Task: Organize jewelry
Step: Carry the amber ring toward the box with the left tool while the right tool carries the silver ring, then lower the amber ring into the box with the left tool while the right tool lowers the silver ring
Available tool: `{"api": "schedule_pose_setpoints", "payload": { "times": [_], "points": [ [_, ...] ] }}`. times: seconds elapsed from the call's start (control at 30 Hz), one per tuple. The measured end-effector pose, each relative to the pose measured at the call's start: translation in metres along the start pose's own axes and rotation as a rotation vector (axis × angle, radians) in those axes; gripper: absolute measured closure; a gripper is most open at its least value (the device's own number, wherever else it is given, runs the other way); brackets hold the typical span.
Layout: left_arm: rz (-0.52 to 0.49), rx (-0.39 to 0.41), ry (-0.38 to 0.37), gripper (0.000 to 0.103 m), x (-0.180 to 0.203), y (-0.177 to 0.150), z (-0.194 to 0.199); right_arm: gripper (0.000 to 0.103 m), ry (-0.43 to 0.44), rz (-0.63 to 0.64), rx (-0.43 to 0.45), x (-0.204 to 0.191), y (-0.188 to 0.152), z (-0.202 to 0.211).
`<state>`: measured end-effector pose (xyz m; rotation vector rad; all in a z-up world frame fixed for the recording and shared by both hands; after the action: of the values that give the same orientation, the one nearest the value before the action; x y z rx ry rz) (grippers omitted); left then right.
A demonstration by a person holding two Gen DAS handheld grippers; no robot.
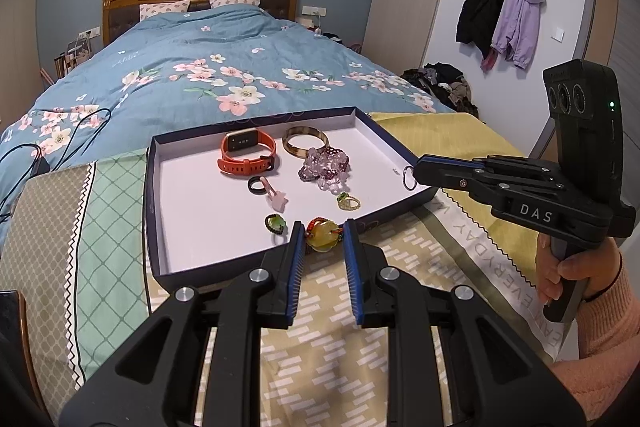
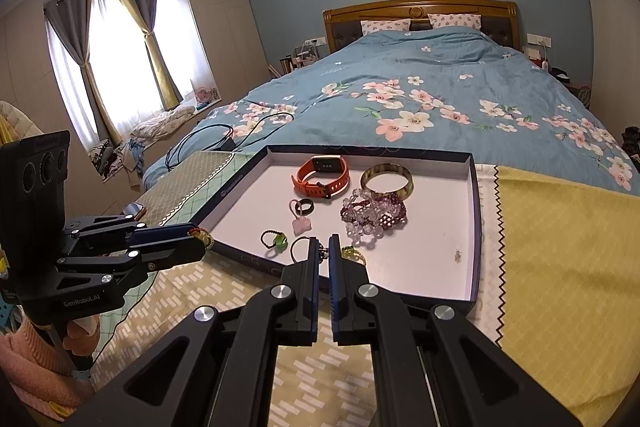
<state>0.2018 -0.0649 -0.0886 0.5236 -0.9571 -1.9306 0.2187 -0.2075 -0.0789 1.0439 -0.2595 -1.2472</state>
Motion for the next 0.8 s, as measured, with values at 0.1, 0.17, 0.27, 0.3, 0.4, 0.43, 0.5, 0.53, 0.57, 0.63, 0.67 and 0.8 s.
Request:
{"api": "schedule_pose_setpoints", "payload": {
  "times": [0.1,0.17,0.27,0.3,0.4,0.43,0.5,0.53,0.57,0.63,0.67,0.8],
  "points": [
    [-0.001,0.003,0.004,0.083,-0.001,0.003,-0.002,0.100,-0.004,-0.001,0.001,0.001,0.002,-0.001],
    [0.000,0.004,0.007,0.083,-0.002,0.004,-0.002,0.100,-0.004,-0.001,0.002,0.002,0.003,-0.002],
    [0.001,0.004,0.010,0.083,-0.004,0.007,-0.005,0.100,-0.006,0.000,0.003,0.003,0.005,-0.003],
    [0.002,0.004,0.010,0.083,-0.004,0.007,-0.006,0.100,-0.006,-0.001,0.002,0.003,0.005,-0.004],
    [0.002,0.001,0.013,0.083,-0.006,0.009,-0.009,0.100,-0.006,0.001,0.003,0.004,0.008,-0.006],
    [0.003,0.001,0.013,0.083,-0.007,0.009,-0.010,0.100,-0.005,0.002,0.002,0.004,0.009,-0.007],
    [0.003,-0.001,0.013,0.083,-0.007,0.010,-0.011,0.100,-0.005,0.002,0.001,0.004,0.009,-0.007],
    [0.003,0.000,0.014,0.083,-0.007,0.010,-0.010,0.100,-0.005,0.001,0.000,0.004,0.009,-0.007],
    [0.003,-0.001,0.014,0.083,-0.008,0.010,-0.011,0.100,-0.004,0.001,-0.001,0.004,0.010,-0.008],
    [0.001,-0.002,0.017,0.083,-0.008,0.010,-0.012,0.100,-0.006,0.001,-0.003,0.005,0.010,-0.009],
    [0.000,-0.002,0.019,0.083,-0.009,0.011,-0.013,0.100,-0.005,0.000,-0.004,0.005,0.011,-0.010],
    [0.002,-0.001,0.024,0.083,-0.012,0.014,-0.016,0.100,-0.007,0.002,-0.006,0.005,0.011,-0.012]
  ]
}}
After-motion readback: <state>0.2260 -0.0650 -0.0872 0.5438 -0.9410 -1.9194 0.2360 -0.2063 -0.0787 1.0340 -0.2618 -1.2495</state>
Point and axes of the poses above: each gripper's, at about its wrist camera, not at the fingertips, and z roughly against the way its jaws point, x to its right, y to its top, the point moved 9 cm from there along -z, roughly the way its jaws point, and after that the axes turned 9 degrees about -z, right-handed, at the moved point
